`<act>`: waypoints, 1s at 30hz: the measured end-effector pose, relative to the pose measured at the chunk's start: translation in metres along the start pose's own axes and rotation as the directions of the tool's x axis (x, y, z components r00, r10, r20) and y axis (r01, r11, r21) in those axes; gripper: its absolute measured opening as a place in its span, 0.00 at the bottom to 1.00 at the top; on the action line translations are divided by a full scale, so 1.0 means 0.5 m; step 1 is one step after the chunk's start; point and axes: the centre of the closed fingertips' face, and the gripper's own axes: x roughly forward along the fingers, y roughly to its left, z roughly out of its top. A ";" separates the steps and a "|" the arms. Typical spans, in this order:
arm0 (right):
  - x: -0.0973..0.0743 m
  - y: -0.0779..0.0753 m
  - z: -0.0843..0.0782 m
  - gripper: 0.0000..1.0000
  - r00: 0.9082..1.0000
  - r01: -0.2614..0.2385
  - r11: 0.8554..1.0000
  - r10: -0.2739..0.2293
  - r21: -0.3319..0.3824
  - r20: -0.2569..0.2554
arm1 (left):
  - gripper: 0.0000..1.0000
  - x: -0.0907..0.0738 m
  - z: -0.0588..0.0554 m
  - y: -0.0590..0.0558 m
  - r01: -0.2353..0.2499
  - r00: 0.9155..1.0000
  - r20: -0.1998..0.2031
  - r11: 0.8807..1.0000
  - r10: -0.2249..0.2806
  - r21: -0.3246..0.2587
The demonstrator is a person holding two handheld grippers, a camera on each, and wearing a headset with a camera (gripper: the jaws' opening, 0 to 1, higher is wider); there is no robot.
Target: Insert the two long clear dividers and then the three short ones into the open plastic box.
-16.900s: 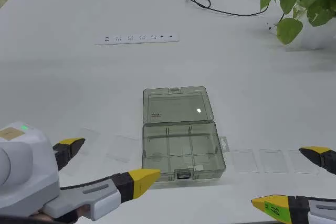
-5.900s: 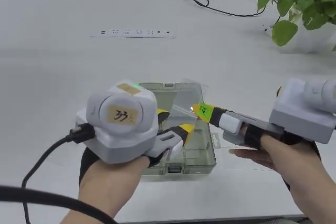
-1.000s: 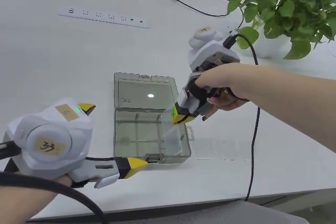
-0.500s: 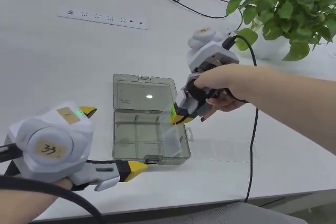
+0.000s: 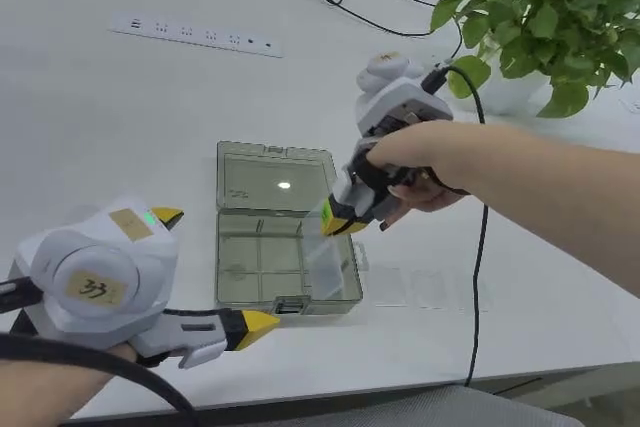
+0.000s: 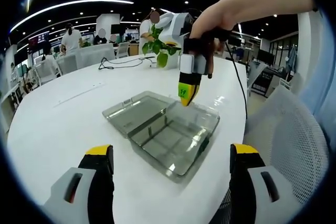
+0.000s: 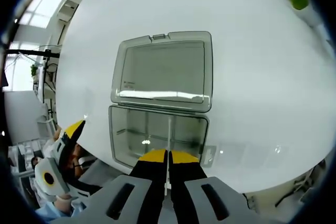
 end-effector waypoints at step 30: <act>0.009 -0.020 0.015 0.02 1.000 0.011 1.000 -0.011 0.016 0.008 | 0.92 -0.001 -0.011 -0.001 0.019 1.000 -0.007 1.000 -0.019 -0.003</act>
